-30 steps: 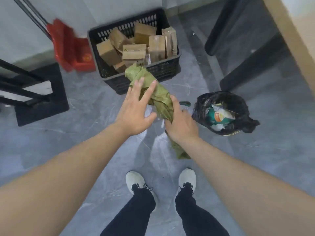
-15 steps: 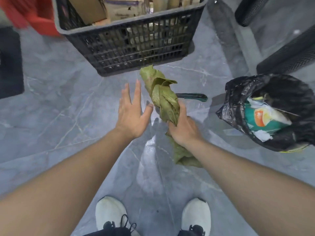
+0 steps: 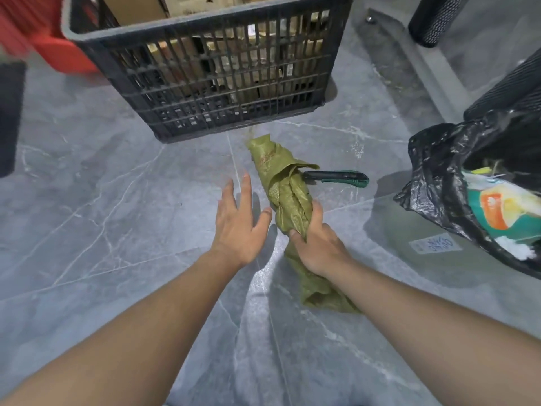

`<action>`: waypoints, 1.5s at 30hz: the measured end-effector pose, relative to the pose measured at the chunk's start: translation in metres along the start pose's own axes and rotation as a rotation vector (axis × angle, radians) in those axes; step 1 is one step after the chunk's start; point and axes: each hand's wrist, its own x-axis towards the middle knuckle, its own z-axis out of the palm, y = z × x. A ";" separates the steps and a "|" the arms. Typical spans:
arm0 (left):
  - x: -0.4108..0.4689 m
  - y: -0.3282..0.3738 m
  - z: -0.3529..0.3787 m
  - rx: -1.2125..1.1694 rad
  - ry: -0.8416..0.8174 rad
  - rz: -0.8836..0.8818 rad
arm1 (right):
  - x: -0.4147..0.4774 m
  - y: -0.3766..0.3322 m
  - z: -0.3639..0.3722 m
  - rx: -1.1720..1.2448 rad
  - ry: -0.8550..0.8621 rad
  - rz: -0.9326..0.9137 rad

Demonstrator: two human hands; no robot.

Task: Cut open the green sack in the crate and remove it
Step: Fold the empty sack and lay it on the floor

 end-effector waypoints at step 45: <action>0.043 0.009 0.005 -0.061 0.011 -0.061 | 0.077 0.014 -0.061 -0.093 0.296 0.323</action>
